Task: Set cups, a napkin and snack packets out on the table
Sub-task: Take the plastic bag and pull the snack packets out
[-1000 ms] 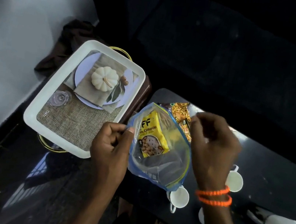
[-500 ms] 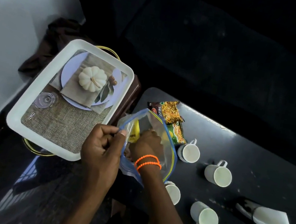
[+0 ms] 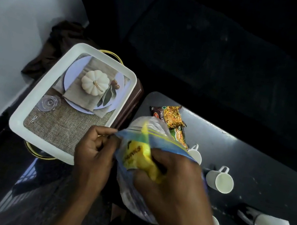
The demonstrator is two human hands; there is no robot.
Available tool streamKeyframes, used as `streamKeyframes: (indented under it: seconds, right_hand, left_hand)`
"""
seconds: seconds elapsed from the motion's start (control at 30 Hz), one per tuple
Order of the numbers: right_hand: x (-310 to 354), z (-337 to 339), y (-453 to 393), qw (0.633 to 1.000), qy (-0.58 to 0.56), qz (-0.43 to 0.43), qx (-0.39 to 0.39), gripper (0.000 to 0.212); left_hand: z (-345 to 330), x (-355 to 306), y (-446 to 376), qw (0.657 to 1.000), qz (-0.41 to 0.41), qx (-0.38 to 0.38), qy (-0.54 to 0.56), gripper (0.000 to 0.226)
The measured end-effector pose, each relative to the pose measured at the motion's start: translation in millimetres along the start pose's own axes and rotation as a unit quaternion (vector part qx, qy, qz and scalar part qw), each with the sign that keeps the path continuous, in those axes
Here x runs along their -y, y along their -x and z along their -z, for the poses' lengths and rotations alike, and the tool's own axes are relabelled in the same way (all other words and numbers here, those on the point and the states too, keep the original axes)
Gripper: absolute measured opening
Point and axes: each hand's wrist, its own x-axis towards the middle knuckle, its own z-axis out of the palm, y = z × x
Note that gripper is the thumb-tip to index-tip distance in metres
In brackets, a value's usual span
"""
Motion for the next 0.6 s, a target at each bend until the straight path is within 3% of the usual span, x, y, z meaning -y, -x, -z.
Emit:
streamKeyframes:
  seconds: [0.07, 0.13, 0.2, 0.33, 0.47, 0.53, 0.6]
  right_hand:
    - [5.0, 23.9, 9.1, 0.999, -0.011, -0.025, 0.018, 0.028]
    - [6.6, 28.1, 7.0, 0.998, 0.065, -0.007, 0.023, 0.023]
    - [17.8, 20.8, 5.4, 0.987, 0.148, 0.037, 0.056, 0.034]
    - [32.8, 25.8, 14.5, 0.972, 0.104, 0.191, 0.092, 0.035]
    - [14.5, 51.2, 32.5, 0.95, -0.183, 0.252, -0.027, 0.017]
    - [-5.2, 60.8, 27.3, 0.918, -0.352, 0.168, -0.076, 0.013]
    - [-37.5, 49.9, 1.9, 0.902, -0.407, 0.065, -0.129, 0.02]
  left_hand:
    - [-4.9, -4.1, 7.1, 1.0, -0.008, 0.024, -0.003, 0.017]
    - [-11.6, -8.7, 14.0, 1.0, -0.013, 0.012, -0.011, 0.013]
    - [-13.4, -13.7, 15.1, 1.0, -0.016, -0.014, -0.02, 0.008]
    - [13.5, -12.3, -4.9, 0.998, 0.026, -0.053, -0.035, 0.01]
    - [42.8, -1.8, -15.7, 0.992, 0.055, -0.054, -0.097, 0.015]
    - [51.9, -7.1, -8.6, 0.993, 0.048, -0.067, -0.089, 0.027]
    - [58.9, -13.9, 0.9, 0.995, 0.041, -0.064, -0.071, 0.03]
